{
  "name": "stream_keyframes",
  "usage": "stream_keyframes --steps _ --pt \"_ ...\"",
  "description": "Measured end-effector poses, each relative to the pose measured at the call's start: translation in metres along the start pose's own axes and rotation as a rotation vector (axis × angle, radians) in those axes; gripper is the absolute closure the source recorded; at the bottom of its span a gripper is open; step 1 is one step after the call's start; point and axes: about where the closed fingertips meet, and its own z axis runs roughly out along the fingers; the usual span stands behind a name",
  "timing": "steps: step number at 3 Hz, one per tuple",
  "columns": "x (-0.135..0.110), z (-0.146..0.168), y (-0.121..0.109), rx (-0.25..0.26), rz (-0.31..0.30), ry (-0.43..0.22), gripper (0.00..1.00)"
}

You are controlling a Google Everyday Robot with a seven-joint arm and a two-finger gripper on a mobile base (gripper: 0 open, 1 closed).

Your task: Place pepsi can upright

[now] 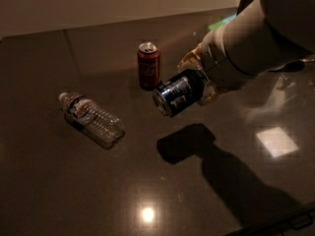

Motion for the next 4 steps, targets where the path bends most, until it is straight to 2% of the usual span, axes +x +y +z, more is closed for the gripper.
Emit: stream_keyframes --steps 1,2,3,4 --pt "0.014 0.003 -0.006 0.139 -0.162 0.074 1.0" --pt "0.023 0.0 -0.023 0.28 -0.24 0.158 1.0" --pt "0.022 0.0 -0.023 0.277 -0.241 0.156 1.0" --pt "0.018 -0.001 -0.031 0.269 -0.359 0.195 1.0"
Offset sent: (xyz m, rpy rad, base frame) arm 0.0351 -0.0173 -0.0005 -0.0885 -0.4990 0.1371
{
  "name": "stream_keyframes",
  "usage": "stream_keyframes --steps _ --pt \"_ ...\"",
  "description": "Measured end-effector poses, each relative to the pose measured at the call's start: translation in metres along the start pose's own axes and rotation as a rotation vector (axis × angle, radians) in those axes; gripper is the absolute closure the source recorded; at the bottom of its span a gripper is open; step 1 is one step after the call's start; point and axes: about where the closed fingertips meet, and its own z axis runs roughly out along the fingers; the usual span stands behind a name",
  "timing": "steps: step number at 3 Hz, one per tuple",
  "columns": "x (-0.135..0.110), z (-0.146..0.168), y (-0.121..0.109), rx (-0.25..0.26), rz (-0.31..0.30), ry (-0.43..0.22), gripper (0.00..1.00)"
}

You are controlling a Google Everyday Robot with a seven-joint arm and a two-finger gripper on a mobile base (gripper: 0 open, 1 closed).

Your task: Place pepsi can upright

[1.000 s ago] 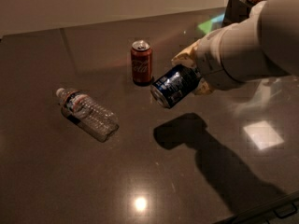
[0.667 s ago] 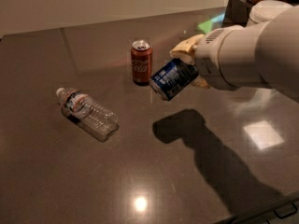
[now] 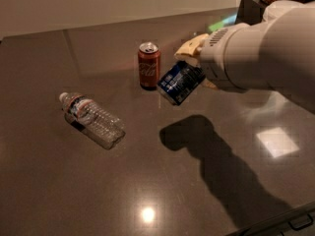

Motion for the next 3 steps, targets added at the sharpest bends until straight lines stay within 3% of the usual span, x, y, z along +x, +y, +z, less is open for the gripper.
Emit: stream_keyframes --steps 1,2,3 --pt "-0.003 0.007 -0.014 0.012 -0.243 0.038 1.0" --pt "-0.011 0.013 -0.015 0.043 -0.398 0.053 1.0" --pt "-0.02 0.017 -0.016 0.099 -0.502 0.067 1.0"
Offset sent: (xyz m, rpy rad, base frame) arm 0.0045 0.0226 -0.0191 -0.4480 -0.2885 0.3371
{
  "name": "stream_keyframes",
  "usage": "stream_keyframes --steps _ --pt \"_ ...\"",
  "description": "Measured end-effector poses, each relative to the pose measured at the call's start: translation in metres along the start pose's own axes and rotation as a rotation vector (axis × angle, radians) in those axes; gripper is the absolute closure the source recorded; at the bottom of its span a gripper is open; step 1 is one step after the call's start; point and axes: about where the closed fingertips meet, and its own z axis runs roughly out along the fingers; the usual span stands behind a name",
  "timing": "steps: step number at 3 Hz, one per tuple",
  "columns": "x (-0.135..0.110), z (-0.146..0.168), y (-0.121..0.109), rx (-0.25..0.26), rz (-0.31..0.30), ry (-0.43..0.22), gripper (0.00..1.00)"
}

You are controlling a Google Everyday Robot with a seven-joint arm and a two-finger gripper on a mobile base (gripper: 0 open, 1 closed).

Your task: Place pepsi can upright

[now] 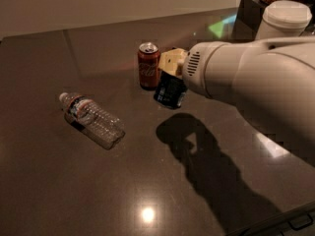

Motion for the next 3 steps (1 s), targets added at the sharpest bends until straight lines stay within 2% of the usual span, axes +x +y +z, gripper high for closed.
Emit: stream_keyframes --steps 1,2,3 --pt "-0.011 0.006 -0.012 0.078 -0.049 0.025 1.0" --pt "-0.022 0.006 -0.017 0.135 -0.123 0.053 1.0" --pt "-0.032 0.0 -0.008 0.166 -0.233 0.082 1.0"
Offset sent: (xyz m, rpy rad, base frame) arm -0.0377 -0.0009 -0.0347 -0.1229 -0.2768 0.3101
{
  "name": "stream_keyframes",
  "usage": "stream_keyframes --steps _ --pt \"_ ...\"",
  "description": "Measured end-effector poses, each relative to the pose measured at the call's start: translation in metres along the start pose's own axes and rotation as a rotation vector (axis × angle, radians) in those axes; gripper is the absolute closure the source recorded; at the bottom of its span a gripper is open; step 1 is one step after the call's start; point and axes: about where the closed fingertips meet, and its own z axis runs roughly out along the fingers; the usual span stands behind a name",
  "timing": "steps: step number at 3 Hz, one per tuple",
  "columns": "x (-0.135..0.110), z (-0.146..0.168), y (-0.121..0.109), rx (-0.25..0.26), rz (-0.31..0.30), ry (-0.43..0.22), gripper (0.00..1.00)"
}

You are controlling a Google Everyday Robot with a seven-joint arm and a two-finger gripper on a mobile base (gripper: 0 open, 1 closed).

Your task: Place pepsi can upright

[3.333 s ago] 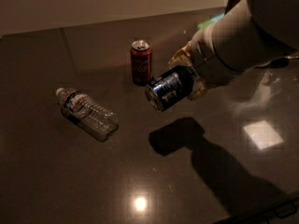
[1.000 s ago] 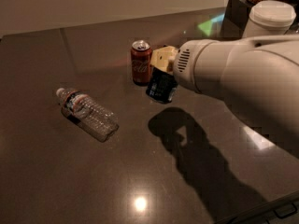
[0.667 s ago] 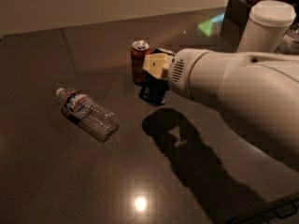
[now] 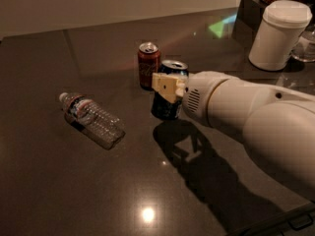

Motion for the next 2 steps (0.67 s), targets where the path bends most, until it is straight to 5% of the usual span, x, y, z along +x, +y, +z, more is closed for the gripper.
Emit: stream_keyframes --steps 1,2 --pt "-0.0157 -0.0091 0.01 0.032 -0.106 0.021 1.0" --pt "-0.0254 -0.0143 0.016 0.043 -0.146 0.037 1.0"
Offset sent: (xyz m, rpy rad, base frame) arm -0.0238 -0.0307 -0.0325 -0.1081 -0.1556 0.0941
